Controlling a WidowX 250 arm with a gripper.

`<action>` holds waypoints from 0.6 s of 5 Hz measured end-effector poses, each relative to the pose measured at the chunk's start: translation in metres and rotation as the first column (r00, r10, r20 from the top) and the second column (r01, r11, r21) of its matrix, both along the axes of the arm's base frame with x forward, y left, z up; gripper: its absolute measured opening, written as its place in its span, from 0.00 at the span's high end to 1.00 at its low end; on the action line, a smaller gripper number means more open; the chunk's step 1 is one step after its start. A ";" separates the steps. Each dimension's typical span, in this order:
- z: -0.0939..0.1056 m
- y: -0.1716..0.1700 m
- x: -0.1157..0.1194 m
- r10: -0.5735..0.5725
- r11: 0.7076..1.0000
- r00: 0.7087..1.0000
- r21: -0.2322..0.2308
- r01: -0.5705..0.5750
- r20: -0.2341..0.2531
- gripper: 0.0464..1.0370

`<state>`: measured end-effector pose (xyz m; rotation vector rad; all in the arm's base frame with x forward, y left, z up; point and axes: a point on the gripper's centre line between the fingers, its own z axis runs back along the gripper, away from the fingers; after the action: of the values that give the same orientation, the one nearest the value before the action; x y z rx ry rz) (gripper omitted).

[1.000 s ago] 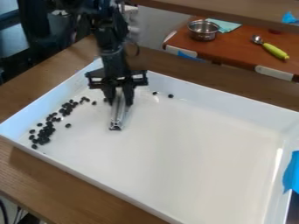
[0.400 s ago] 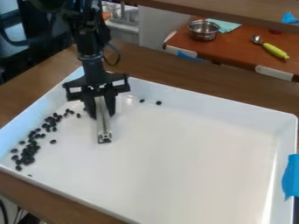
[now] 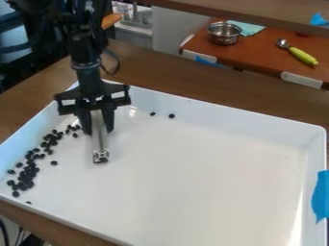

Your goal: Sweep into pile

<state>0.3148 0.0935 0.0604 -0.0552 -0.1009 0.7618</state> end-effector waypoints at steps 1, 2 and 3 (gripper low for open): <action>0.028 -0.027 0.013 -0.178 0.984 0.978 0.015 0.177 0.109 0.66; 0.049 -0.058 0.012 -0.290 0.956 0.945 0.013 0.292 0.151 0.66; 0.051 -0.098 0.012 -0.417 0.909 0.898 0.046 0.415 0.139 0.66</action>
<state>0.3271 -0.0043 0.1111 -0.1143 -0.2271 0.3261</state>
